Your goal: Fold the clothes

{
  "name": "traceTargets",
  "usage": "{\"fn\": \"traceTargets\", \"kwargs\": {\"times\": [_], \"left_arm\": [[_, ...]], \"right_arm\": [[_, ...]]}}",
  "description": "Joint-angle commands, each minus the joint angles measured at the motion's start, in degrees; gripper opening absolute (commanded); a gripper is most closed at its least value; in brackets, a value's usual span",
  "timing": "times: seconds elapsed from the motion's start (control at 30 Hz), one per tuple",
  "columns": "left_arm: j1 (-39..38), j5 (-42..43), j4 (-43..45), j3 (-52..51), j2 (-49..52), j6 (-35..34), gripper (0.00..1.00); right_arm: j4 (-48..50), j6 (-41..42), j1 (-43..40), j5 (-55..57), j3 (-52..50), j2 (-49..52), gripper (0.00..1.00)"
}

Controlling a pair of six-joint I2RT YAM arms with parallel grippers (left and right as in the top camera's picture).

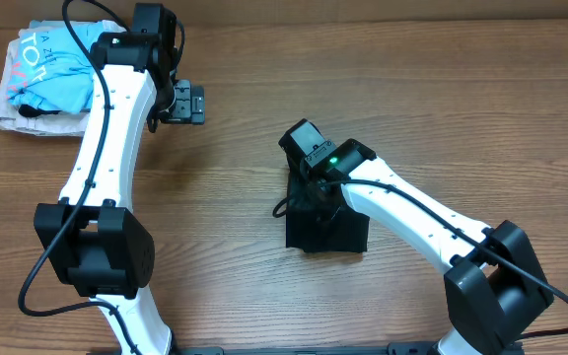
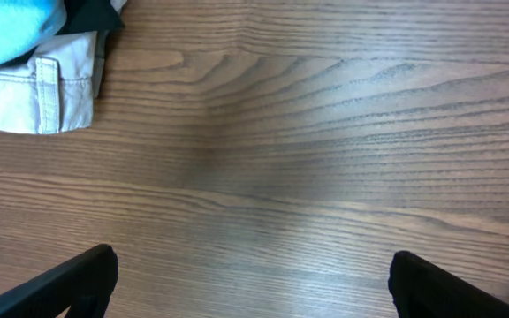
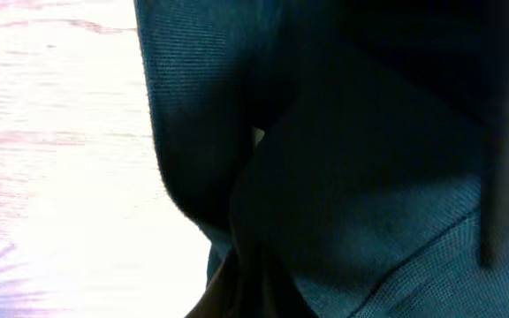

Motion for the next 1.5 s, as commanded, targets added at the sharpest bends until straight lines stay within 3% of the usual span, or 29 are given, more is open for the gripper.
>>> {"fn": "traceTargets", "kwargs": {"times": [0.0, 0.37, 0.4, 0.47, 0.53, 0.73, 0.93, 1.27, 1.4, 1.47], "left_arm": [[0.3, -0.3, 0.2, 1.2, 0.0, 0.7, 1.00], [0.3, -0.3, 0.7, 1.2, 0.0, 0.7, 1.00], [0.3, -0.3, 0.7, 1.2, 0.0, 0.7, 1.00], [0.3, -0.3, 0.7, 1.2, 0.0, 0.7, 1.00], [0.3, -0.3, 0.6, 1.2, 0.0, 0.7, 1.00], [0.3, -0.3, 0.5, 1.2, 0.0, 0.7, 1.00], [0.3, 1.4, 0.6, 1.2, 0.0, 0.7, 1.00], [0.3, 6.2, 1.0, 1.2, 0.5, 1.1, 1.00], [0.2, 8.3, 1.0, 1.2, 1.0, 1.3, 1.00], [0.2, 9.7, 1.0, 1.2, 1.3, 1.4, 1.00]], "right_arm": [[1.0, 0.2, 1.8, -0.2, 0.0, -0.1, 0.04], [2.6, -2.2, 8.4, -3.9, 0.1, 4.3, 0.04], [2.5, -2.2, 8.2, -4.1, 0.4, 4.3, 0.06], [2.0, -3.1, 7.6, -5.2, 1.2, 4.3, 0.33], [-0.4, -3.2, 6.6, -5.7, 3.1, 4.1, 0.50], [-12.4, -7.5, 2.4, -5.2, 13.6, 2.2, 0.65], [-18.0, -7.6, -1.3, 4.3, 17.3, 0.7, 0.75], [-5.8, -13.3, -7.8, 5.3, 4.4, 3.1, 0.76], [-0.7, -19.4, -9.3, 1.9, -0.3, 4.3, 0.87], [0.0, -19.5, -9.6, 1.9, -0.5, 4.4, 0.99]]}}
